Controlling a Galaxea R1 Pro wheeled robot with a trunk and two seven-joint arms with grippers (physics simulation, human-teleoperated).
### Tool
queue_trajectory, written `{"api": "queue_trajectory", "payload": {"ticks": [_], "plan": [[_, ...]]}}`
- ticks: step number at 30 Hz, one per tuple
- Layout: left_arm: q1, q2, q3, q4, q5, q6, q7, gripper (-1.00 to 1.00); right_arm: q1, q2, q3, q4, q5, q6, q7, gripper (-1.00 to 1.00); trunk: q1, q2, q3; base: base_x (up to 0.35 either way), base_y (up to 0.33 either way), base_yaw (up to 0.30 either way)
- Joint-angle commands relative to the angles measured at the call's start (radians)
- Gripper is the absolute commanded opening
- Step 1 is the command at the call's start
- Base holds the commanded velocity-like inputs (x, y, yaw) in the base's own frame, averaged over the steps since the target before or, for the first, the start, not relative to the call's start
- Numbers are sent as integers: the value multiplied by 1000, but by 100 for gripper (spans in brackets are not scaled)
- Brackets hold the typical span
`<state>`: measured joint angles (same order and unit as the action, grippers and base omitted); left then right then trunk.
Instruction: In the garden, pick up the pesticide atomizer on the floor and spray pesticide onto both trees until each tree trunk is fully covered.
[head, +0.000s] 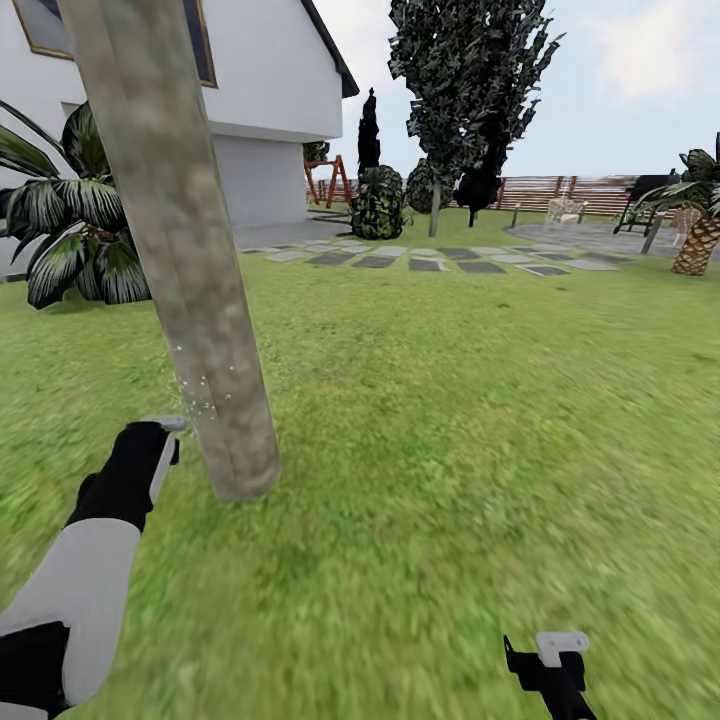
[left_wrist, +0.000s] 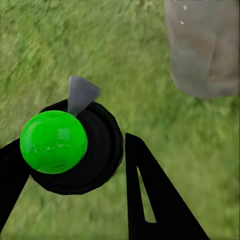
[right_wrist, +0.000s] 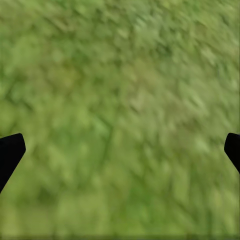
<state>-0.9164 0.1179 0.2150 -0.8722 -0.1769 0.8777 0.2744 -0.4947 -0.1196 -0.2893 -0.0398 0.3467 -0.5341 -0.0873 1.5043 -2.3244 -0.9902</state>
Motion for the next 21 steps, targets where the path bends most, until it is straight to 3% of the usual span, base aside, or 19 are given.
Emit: {"api": "queue_trajectory", "payload": {"ticks": [1,9,13,17,21], "plan": [[0,0,1,-1,-7,3,-2,-100,-1,0,-4,1,11,-3,-6,100,0,0,-1,0,0,0],[103,-1,7,17,-4,-23,-3,-100,-1,0,-4,1,11,-3,-6,100,0,0,-1,0,0,0],[120,-3,7,19,-6,-34,-2,-100,-1,0,-4,1,11,-3,-6,100,0,0,-1,69,0,0],[145,-4,6,23,-7,-104,1,-100,-1,1,-4,4,11,-4,-7,100,0,0,-1,285,0,0],[174,-2,7,77,-10,-126,2,-100,-1,0,-4,4,11,-4,-8,100,0,0,-1,69,0,0]]}}
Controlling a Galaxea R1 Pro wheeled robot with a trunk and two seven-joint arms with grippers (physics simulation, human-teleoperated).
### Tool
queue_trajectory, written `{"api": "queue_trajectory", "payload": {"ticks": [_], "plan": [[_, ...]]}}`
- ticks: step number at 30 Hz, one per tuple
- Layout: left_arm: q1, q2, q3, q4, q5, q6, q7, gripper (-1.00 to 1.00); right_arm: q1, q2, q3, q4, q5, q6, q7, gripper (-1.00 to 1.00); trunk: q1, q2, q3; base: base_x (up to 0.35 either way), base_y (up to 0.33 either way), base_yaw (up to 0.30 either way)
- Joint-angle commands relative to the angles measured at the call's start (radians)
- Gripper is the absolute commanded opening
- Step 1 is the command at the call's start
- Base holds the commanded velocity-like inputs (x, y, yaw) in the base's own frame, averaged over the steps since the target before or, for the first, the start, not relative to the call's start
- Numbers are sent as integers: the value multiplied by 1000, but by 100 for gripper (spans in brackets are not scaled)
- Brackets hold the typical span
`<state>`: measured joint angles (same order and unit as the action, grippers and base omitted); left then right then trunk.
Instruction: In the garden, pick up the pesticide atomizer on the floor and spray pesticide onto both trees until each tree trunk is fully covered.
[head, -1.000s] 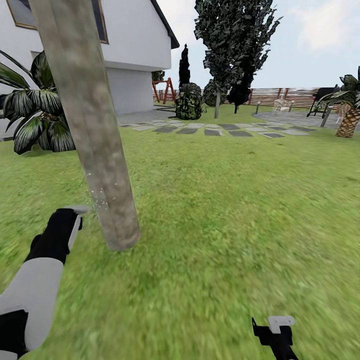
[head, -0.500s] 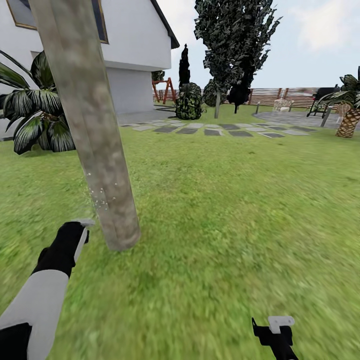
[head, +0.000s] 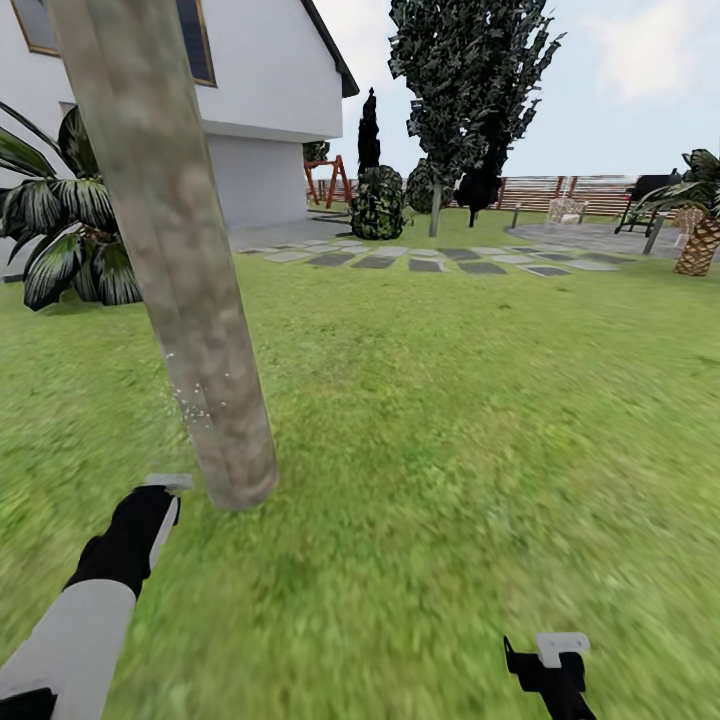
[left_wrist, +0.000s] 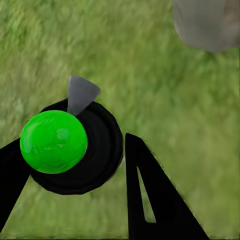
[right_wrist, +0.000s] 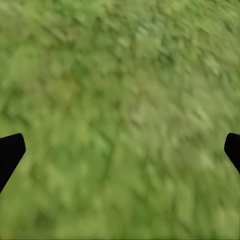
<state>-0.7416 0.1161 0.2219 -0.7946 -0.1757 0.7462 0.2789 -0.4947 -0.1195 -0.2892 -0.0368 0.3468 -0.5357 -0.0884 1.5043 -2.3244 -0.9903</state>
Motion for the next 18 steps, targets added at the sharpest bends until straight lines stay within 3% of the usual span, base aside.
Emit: {"api": "queue_trajectory", "payload": {"ticks": [1,4,9,12,18], "plan": [[5,0,1,14,-11,4,-3,-100,-1,0,-4,2,11,-3,-7,100,0,0,-1,10,0,0],[12,1,2,32,-9,-5,-3,-100,-1,0,-4,1,11,-3,-7,100,0,0,-1,3,0,0],[14,6,4,38,-8,-86,-3,-100,-1,1,-3,0,11,-3,-7,100,0,0,-1,170,0,0],[14,1,3,38,-7,-92,-4,-100,-1,1,-3,1,11,-3,-6,100,0,0,-1,220,0,0],[14,-1,3,37,-6,-93,-4,-100,-1,1,-4,0,11,-3,-7,100,0,0,-1,16,0,84]]}}
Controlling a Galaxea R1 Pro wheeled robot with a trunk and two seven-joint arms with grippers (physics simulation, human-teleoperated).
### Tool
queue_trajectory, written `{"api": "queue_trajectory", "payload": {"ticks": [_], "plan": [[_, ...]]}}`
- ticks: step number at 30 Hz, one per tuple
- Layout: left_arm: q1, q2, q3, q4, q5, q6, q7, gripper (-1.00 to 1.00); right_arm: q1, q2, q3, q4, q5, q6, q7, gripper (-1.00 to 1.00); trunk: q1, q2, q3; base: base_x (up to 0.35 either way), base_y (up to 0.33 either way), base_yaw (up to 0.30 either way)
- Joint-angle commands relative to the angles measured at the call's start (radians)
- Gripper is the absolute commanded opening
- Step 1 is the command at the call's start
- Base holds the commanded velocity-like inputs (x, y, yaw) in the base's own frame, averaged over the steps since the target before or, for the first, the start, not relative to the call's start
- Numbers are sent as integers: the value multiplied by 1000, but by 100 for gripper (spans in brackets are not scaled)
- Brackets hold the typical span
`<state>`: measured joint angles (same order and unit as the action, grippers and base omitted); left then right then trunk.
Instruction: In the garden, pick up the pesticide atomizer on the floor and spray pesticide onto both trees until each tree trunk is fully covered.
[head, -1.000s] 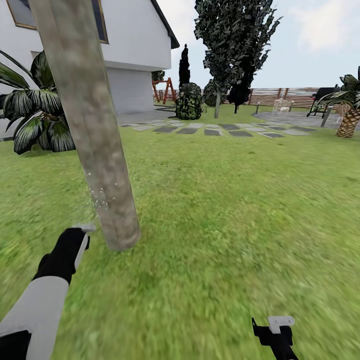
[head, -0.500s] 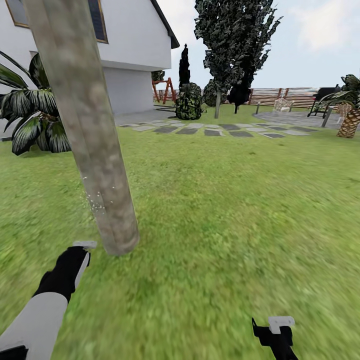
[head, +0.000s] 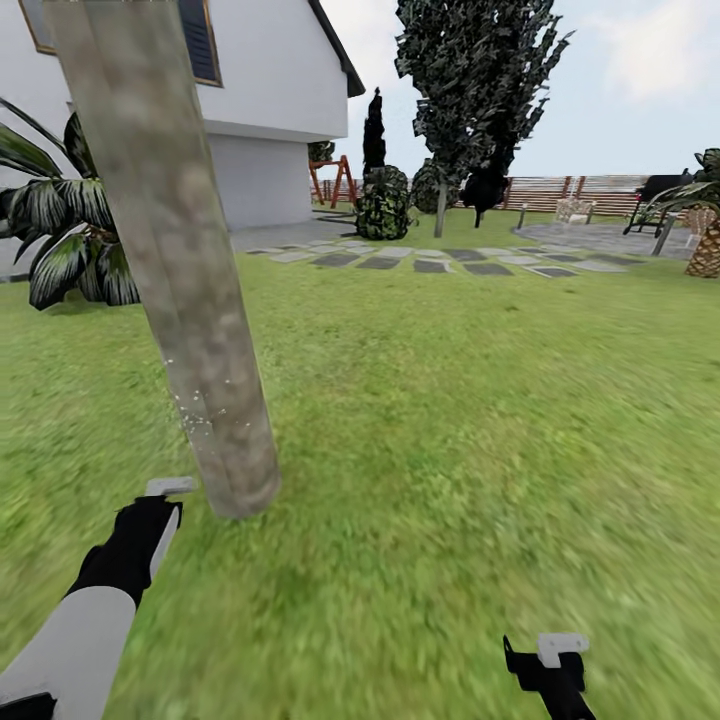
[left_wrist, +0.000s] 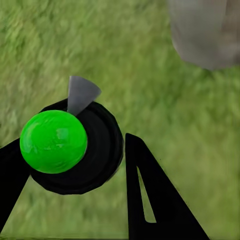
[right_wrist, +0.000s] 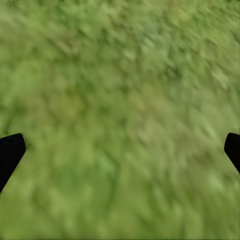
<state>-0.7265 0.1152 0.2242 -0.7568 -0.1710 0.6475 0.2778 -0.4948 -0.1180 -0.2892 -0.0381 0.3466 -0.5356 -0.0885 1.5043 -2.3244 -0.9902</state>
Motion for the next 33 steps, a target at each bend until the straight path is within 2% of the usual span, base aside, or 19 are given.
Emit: {"api": "queue_trajectory", "payload": {"ticks": [1,5,14,20,33], "plan": [[-1,-1,1,-1,-10,6,-3,-100,-1,0,-3,1,11,-3,-7,100,0,0,-1,1,0,252],[-1,0,1,-1,-11,5,-3,-100,-1,0,-3,1,11,-3,-7,100,0,0,-1,0,-95,119],[-1,1,1,-1,-12,4,-2,-100,-1,1,-2,2,11,-3,-7,100,0,0,-1,0,-260,12],[-1,5,1,-1,-12,4,-2,-100,-1,1,-3,3,11,-3,-7,100,0,0,-1,3,-269,227],[-1,3,1,-3,-12,4,-2,-100,-1,3,-2,3,11,-3,-7,100,0,0,-1,134,-257,73]]}}
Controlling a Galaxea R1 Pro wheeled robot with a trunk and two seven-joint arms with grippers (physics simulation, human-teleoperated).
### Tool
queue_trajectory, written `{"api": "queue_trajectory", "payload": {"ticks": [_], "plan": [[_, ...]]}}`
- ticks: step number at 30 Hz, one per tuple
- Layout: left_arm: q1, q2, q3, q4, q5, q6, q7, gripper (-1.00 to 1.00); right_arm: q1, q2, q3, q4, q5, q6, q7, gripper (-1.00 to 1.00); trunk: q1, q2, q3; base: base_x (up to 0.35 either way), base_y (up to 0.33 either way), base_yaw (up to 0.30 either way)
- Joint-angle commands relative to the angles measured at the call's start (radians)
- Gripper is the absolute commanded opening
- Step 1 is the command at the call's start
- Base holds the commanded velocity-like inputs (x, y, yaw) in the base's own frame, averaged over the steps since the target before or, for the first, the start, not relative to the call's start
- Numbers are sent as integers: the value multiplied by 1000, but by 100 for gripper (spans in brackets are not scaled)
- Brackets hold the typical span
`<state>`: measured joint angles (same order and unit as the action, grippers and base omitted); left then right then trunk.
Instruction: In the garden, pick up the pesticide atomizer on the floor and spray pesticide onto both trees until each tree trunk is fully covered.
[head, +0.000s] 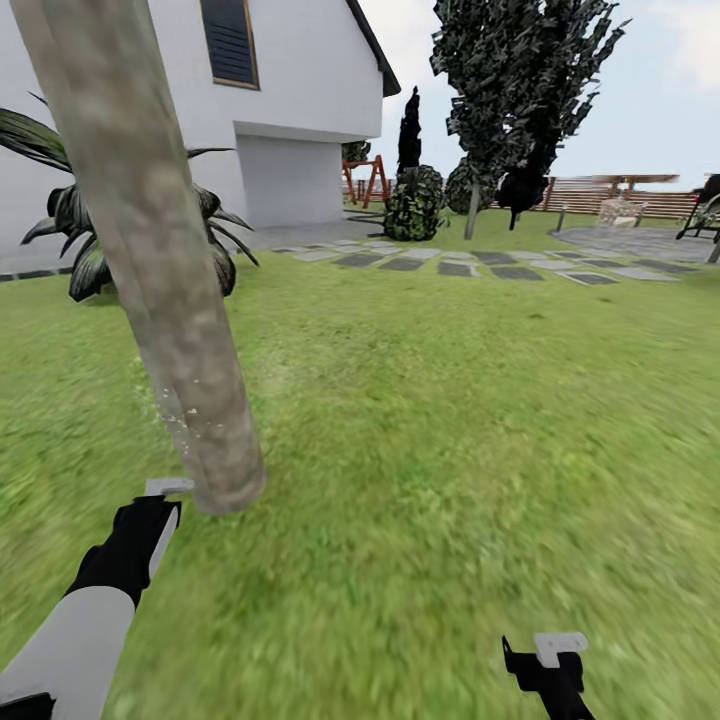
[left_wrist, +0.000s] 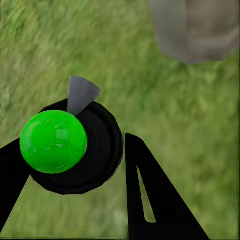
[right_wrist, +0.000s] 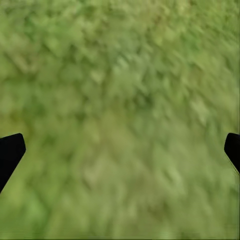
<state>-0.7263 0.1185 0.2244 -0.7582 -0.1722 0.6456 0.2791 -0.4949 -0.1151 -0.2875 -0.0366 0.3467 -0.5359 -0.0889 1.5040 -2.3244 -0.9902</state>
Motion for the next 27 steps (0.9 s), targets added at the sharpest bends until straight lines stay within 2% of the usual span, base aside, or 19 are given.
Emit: {"api": "queue_trajectory", "payload": {"ticks": [1,16,27], "plan": [[-1,0,1,-1,-10,6,-3,-100,-1,0,-4,1,11,-2,-6,100,0,0,-1,133,-254,235],[-1,0,1,-3,-10,6,-3,-100,-1,2,-4,1,11,-2,-6,100,0,0,-1,89,-259,264],[-1,0,1,-3,-10,7,-4,-100,-1,-3,-4,1,12,-2,-6,100,0,0,-1,36,-269,17]]}}
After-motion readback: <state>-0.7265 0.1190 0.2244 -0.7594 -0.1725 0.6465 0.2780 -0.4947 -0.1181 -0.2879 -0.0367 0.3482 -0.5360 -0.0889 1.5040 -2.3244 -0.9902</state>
